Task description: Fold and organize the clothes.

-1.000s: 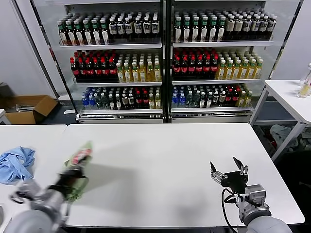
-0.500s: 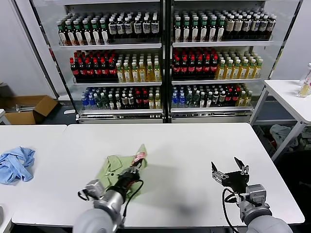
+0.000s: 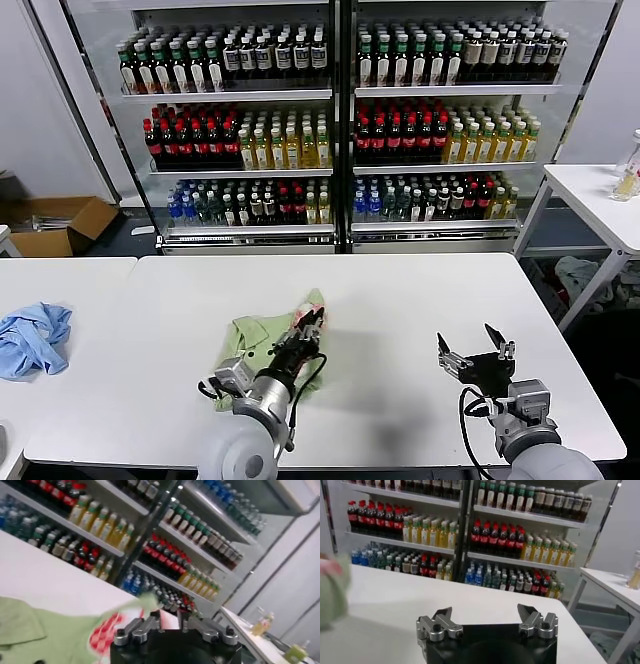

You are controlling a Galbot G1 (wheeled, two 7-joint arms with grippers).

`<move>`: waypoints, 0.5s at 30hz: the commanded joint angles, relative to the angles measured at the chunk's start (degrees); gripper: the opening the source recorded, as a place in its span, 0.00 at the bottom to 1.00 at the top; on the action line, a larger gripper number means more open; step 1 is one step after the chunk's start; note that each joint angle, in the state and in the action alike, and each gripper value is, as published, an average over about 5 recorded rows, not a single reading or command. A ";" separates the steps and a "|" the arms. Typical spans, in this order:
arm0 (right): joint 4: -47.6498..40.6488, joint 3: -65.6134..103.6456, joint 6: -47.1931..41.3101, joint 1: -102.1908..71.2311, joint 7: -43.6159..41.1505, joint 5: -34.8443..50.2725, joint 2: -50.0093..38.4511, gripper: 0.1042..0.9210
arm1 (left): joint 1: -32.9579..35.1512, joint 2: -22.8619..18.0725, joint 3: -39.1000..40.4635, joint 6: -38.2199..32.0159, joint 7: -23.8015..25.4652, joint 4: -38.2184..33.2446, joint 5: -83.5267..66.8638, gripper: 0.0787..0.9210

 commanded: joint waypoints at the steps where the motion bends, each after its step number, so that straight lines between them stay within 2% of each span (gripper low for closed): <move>1: -1.57 -2.60 -0.03 1.68 0.44 1.76 0.62 0.88 | 1.43 3.25 -1.34 -5.41 9.82 -3.83 11.55 0.31; 8: -7.50 -18.06 -0.06 7.37 0.17 9.77 3.55 0.88 | 6.74 12.69 -17.70 -12.09 12.52 -2.00 30.21 0.56; 11: -13.57 -25.33 -0.08 14.21 0.69 10.38 5.78 0.88 | 9.38 13.86 -22.51 -12.50 12.73 -2.70 30.56 0.66; 15: -20.31 -30.47 -0.11 20.29 1.82 12.77 8.17 0.88 | 12.74 12.95 -24.99 -13.06 12.67 -3.55 31.02 0.79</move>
